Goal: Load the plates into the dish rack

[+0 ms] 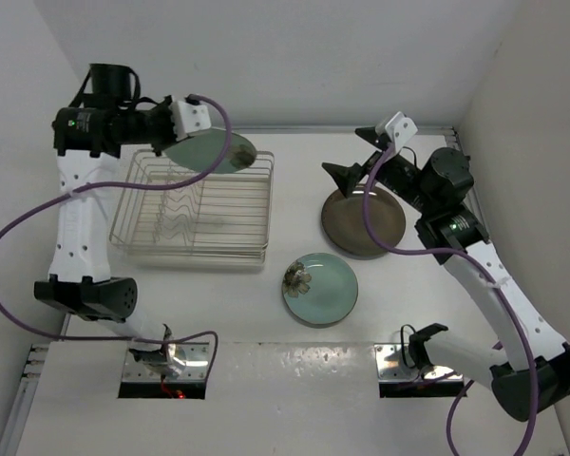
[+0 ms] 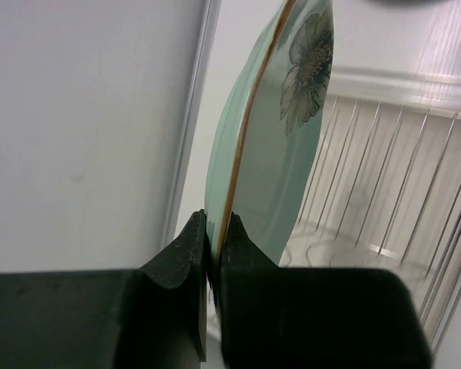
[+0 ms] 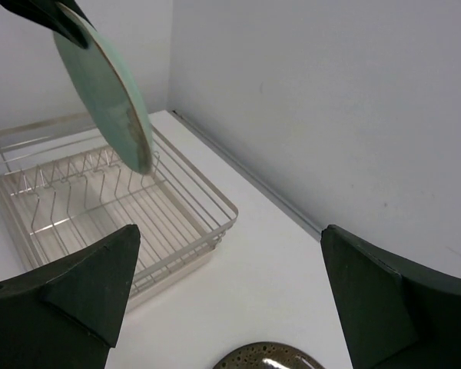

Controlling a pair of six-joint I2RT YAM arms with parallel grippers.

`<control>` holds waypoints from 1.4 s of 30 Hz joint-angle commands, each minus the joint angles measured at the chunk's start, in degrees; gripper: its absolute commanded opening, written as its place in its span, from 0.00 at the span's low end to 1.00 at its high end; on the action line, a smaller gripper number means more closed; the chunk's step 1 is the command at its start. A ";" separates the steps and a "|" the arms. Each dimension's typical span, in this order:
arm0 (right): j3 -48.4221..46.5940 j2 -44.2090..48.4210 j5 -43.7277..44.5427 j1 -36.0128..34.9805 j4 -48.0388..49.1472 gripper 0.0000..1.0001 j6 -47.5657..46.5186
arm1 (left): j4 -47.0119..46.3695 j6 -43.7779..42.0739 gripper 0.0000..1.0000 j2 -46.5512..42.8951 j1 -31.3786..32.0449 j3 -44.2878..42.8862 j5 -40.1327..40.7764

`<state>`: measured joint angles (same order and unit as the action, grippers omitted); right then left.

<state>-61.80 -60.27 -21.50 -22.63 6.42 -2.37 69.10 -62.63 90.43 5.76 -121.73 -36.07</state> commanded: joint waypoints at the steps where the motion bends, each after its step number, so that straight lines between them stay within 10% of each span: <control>1: 0.98 -1.34 0.67 -0.31 1.58 1.00 0.17 | 5.31 -11.87 0.00 0.77 -7.56 -2.54 -9.09; 10: 1.25 -5.56 -0.47 -0.13 4.39 1.00 1.67 | 5.34 -19.89 0.00 6.42 -22.01 -2.72 -17.63; 42: -6.49 -12.24 10.68 -8.22 -1.14 1.00 -0.62 | 5.34 -31.76 0.00 19.08 -26.24 0.87 -25.89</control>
<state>-65.82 -72.20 -13.17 -30.02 4.80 -1.45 78.91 -89.10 111.39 -19.99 -121.08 -54.52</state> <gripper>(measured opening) 0.995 0.088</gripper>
